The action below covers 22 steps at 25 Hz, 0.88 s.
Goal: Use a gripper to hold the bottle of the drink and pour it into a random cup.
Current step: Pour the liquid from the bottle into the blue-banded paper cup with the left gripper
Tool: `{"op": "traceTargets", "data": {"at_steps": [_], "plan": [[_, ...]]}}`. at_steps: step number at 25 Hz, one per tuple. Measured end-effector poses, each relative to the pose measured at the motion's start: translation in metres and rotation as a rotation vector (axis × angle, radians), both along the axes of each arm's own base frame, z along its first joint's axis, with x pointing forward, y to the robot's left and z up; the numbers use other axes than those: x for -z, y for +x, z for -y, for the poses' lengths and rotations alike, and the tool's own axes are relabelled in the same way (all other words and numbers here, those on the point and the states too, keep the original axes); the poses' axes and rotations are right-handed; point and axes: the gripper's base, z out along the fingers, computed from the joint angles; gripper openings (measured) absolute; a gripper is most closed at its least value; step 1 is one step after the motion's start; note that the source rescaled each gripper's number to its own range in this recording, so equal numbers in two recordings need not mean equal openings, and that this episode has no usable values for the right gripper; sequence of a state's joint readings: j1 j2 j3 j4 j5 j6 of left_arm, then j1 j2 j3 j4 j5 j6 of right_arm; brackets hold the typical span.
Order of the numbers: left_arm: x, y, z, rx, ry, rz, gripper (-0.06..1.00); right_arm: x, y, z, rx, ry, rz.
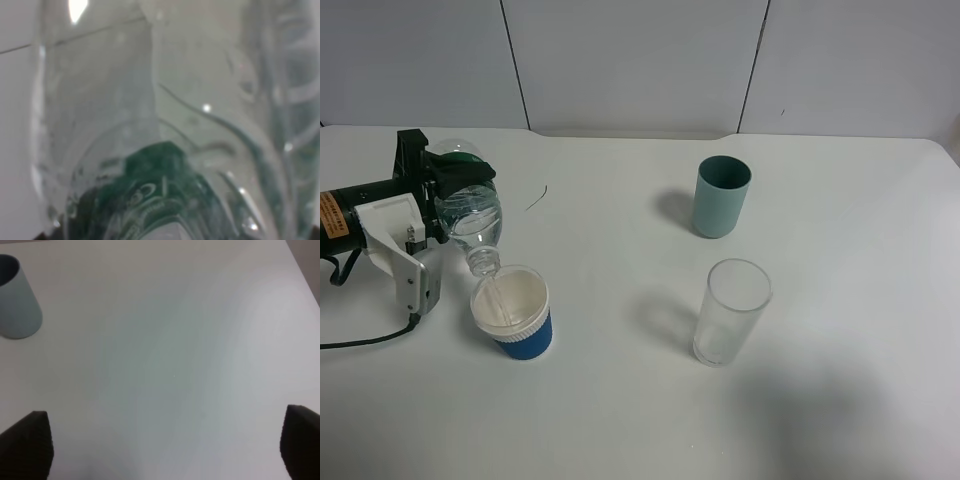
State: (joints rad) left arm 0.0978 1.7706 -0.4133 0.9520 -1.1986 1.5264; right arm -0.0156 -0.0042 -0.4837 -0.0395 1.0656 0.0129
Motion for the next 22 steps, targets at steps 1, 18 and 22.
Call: {"op": "traceTargets", "data": {"at_steps": [1,18,22], "plan": [[-0.0001,0.0000,0.0000,0.003,0.008,0.010,0.01,0.0000,0.0000,0.0000,0.000,0.000,0.000],[-0.0003,0.0000,0.0001,0.014,0.049,0.053,0.01,0.0000,0.0000,0.0000,0.000,0.000,0.000],[-0.0003,0.0000,0.0001,0.015,0.052,0.056,0.01,0.0000,0.0000,0.0000,0.000,0.000,0.000]]}}
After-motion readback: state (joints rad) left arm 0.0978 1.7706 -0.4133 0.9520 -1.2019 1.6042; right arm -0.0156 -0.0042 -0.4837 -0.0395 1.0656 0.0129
